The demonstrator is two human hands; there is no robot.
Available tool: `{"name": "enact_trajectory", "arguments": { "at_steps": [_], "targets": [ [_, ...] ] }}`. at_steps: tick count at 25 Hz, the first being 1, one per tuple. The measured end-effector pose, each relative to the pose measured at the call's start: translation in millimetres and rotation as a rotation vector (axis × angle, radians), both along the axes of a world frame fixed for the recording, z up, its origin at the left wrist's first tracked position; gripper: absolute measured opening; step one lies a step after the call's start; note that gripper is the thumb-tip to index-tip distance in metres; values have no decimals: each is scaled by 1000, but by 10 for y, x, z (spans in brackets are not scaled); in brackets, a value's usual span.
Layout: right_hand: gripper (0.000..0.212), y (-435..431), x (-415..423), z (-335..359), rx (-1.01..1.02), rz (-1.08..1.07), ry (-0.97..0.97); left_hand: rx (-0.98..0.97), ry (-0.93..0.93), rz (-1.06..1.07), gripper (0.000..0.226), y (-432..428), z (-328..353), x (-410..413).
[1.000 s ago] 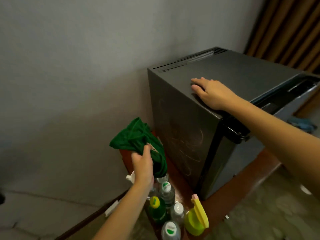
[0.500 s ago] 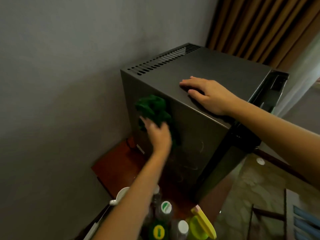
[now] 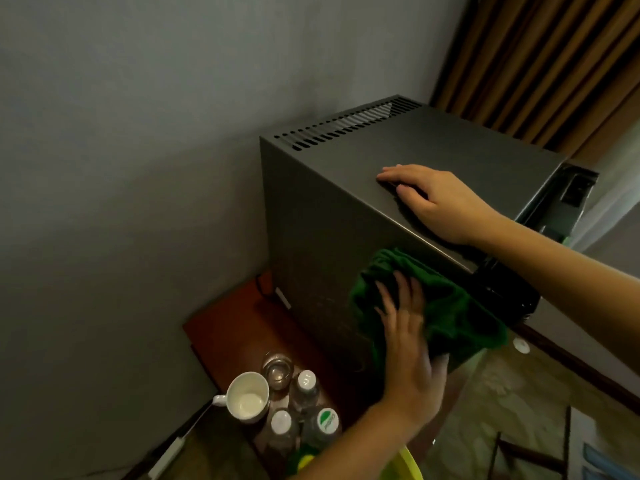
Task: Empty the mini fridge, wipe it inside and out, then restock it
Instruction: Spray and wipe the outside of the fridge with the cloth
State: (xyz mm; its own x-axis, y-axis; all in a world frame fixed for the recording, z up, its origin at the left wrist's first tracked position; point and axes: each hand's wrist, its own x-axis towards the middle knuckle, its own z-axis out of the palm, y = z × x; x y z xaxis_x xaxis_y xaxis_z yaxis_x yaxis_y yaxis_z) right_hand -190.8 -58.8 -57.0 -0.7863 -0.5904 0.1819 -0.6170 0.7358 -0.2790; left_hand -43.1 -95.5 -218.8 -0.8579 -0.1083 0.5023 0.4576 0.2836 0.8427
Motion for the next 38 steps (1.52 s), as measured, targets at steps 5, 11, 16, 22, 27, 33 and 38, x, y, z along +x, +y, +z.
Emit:
{"name": "enact_trajectory", "arguments": {
  "at_steps": [5, 11, 16, 22, 27, 33, 38],
  "targets": [
    [37, 5, -27, -1, -32, -7, -11, 714, -545, 258, 61, -1215, 154, -1107],
    [36, -13, 7, 21, -54, -16, -34, 990, -740, 237, 46, -807, 380, -770],
    [37, 5, 58, 25, -50, 0, -34, 772, -971, -192, 14, 305, 424, 214],
    [35, -17, 20, 16, -56, 12, -26, 984, -756, 213, 16, -1157, 48, -942],
    [34, -8, -28, 17, -38, -12, -12, 1070, -838, 298, 15, -2192, -319, -1661],
    [35, -50, 12, 26, -1, -19, -9, 1168, -998, 31, 24, -917, -161, -790],
    [36, -52, 51, 22, -11, -24, -4, 797, -873, -138, 71, -373, 179, -341]
  ]
}}
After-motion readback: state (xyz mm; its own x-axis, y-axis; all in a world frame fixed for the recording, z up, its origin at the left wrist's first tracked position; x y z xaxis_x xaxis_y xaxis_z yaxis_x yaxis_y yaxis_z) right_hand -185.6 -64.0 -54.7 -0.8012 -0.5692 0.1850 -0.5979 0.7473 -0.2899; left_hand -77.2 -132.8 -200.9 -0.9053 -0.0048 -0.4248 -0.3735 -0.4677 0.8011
